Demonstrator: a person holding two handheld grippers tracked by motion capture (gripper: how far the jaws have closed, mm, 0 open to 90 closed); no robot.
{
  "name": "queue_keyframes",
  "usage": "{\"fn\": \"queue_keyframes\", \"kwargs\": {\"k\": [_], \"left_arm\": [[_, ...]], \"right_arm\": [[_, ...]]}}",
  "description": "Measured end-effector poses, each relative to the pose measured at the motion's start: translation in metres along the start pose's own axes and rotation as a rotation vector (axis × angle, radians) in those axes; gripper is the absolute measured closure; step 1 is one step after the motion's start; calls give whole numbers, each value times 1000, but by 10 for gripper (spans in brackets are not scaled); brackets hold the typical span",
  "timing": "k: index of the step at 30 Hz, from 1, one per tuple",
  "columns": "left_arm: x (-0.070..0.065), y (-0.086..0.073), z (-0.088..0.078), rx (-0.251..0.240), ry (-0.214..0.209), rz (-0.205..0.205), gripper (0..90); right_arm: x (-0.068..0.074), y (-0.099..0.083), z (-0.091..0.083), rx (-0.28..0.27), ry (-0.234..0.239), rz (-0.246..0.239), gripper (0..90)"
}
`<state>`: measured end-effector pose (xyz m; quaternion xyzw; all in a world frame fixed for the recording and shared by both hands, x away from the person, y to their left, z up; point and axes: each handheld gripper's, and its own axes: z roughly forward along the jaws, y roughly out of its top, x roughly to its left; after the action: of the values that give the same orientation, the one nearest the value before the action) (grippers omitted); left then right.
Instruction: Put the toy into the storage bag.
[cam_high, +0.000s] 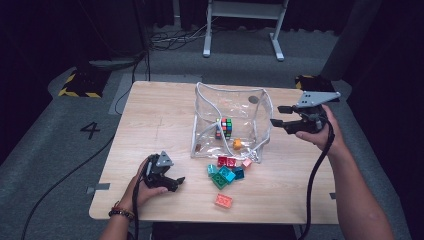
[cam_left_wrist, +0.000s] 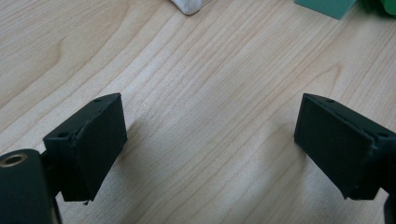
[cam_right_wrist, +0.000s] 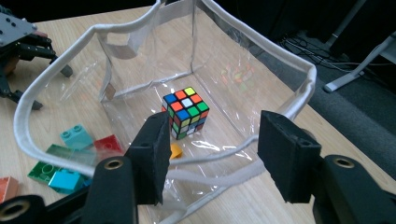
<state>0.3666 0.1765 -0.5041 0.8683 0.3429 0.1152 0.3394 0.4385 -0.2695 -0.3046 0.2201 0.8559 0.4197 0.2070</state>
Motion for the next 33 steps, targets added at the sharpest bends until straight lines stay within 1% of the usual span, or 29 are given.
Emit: {"fn": "queue_keyframes", "kwargs": {"k": [3,6,8,9,10,12,14,16,19,21,22,23,24,25,26,27,28,29,30,32,33], "left_arm": [[0,0,0,0,0,0,96],[0,0,0,0,0,0,95],[0,0,0,0,0,0,95],[0,0,0,0,0,0,95],[0,0,0,0,0,-1,95],[0,0,0,0,0,0,95],[0,0,0,0,0,-1,95],[0,0,0,0,0,0,96],[0,0,0,0,0,0,96],[0,0,0,0,0,0,96],[0,0,0,0,0,0,96],[0,0,0,0,0,0,95],[0,0,0,0,0,0,95],[0,0,0,0,0,0,96],[0,0,0,0,0,0,96],[0,0,0,0,0,0,96],[0,0,0,0,0,0,96],[0,0,0,0,0,0,95],[0,0,0,0,0,0,96],[0,0,0,0,0,0,96],[0,0,0,0,0,0,95]], "right_arm": [[4,-9,-6,-20,-14,-8,428],[6,-18,-12,-44,-25,11,422],[7,-25,-15,-59,-11,25,415],[7,-25,-15,-59,-11,25,415],[9,-32,-16,-58,-12,28,410],[11,-38,-16,-61,-13,30,401],[13,-45,-15,-70,2,52,399],[16,-51,-13,-71,4,52,390],[23,-63,-5,-74,18,52,397],[27,-72,1,-84,47,65,409],[31,-80,6,-79,69,78,414],[35,-85,11,-70,72,75,419],[35,-85,11,-70,72,75,419],[43,-98,23,-55,83,84,432],[47,-103,28,-44,98,86,432],[51,-109,34,-39,102,79,437],[51,-109,34,-39,102,79,437],[60,-118,46,-28,120,83,443],[60,-118,46,-28,120,83,443],[70,-125,59,-15,145,86,447],[73,-127,63,-7,147,79,447]]}}
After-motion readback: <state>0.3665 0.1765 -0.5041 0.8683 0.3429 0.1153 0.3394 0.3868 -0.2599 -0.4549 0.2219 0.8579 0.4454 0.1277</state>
